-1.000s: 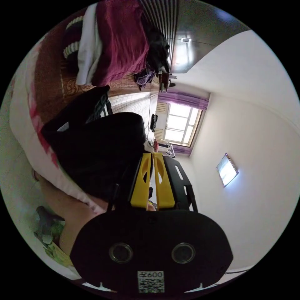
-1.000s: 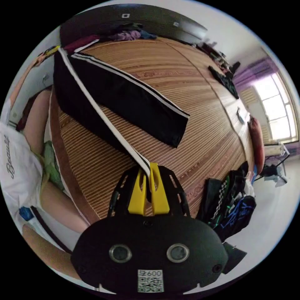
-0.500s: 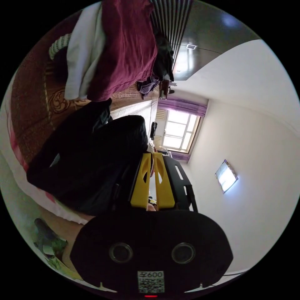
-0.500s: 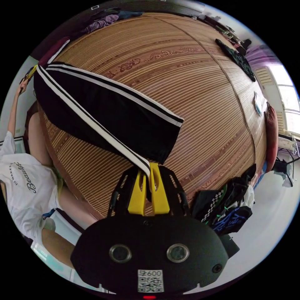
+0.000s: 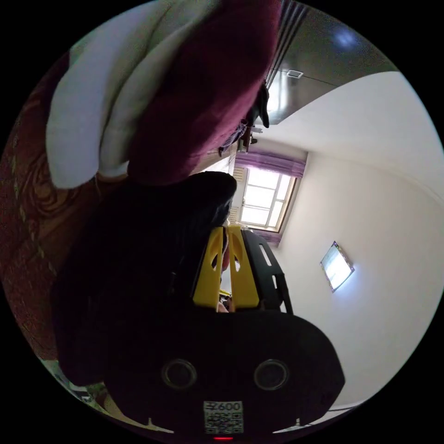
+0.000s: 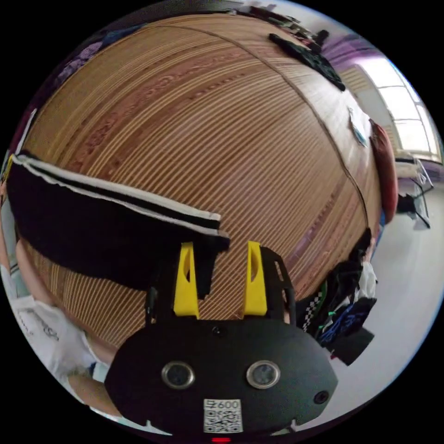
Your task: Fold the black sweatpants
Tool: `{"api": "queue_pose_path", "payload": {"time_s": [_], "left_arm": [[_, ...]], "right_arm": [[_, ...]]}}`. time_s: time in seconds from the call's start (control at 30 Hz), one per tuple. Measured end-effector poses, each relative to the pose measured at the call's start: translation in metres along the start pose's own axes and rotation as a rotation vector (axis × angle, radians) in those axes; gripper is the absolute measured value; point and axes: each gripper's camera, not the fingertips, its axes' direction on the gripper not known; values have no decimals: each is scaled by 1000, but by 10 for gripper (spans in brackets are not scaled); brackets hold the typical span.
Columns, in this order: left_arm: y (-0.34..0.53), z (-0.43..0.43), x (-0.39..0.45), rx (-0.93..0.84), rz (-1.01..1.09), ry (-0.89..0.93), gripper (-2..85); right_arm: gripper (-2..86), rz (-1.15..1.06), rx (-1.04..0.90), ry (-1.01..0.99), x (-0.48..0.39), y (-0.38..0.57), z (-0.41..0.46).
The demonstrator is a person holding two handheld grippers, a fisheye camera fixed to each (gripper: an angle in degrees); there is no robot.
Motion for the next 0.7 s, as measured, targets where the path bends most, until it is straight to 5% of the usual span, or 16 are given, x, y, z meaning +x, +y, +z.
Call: {"api": "queue_pose_path", "payload": {"time_s": [0.13, 0.3, 0.4, 0.47, 0.57, 0.7], "left_arm": [[2, 18, -21, 33, 138, 57, 93], [43, 29, -33, 197, 423, -54, 69], [55, 119, -82, -20, 547, -507, 22], [67, 234, -179, -349, 661, -1038, 14], [133, 304, -242, -295, 1059, -1304, 11], [176, 365, -320, -412, 1244, -1458, 9]], "right_arm": [[54, 138, 188, -8, 1, 32, -19], [3, 113, 498, -356, -41, 85, -45], [-6, 52, 310, -189, -77, 87, -14], [-8, 112, 360, -161, -85, 111, -22], [-8, 87, 342, -38, -112, 153, -29], [-8, 95, 226, 46, -135, 225, -35]]}}
